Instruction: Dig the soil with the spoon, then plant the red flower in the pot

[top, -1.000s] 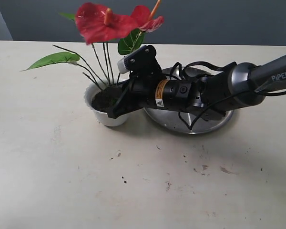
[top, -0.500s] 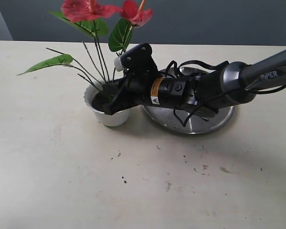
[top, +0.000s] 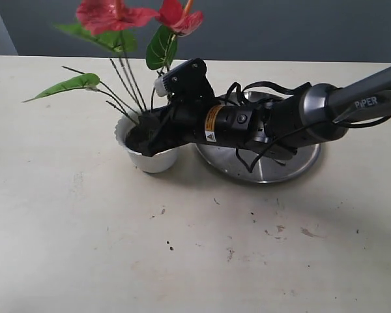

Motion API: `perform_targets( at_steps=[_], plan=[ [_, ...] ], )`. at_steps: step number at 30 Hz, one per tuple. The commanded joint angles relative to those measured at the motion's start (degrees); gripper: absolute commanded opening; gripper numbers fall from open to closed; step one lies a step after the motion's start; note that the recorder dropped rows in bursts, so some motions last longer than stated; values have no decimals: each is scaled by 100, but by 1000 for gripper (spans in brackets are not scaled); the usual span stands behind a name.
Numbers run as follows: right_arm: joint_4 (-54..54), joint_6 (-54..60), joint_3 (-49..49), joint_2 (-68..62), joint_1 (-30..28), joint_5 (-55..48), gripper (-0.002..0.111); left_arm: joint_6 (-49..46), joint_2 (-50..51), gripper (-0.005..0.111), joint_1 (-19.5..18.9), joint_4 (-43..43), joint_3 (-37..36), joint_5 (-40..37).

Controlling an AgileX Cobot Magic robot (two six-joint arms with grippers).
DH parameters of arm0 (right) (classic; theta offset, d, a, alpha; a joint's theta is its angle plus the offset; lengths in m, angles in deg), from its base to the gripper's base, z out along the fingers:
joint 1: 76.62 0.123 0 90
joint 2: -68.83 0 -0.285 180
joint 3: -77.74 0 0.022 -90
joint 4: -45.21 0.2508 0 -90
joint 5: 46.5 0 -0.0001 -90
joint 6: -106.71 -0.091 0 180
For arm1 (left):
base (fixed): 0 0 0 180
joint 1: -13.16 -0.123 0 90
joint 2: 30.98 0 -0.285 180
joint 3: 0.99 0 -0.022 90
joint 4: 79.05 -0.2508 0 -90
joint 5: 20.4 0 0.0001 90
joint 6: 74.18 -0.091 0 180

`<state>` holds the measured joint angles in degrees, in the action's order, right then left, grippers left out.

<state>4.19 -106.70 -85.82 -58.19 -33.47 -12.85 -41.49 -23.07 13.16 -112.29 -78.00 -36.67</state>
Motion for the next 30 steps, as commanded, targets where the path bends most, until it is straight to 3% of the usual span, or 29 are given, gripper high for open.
perform_targets(
  at_steps=[1, 10, 15, 30],
  plan=[
    [-365, -122, 166, -336, 83, -952, 32, 14, -13, 0, -5, -2, -21, -7],
    [-365, -338, 166, -271, 83, -976, 36, 14, -13, 0, -5, -2, -21, -7],
    [-365, -362, 166, -71, 83, -1096, 51, 14, -13, 0, -5, -2, -21, -7],
    [-385, -362, 166, 271, 83, -1496, 51, 14, -13, 0, -5, -2, -21, -7]
  ],
)
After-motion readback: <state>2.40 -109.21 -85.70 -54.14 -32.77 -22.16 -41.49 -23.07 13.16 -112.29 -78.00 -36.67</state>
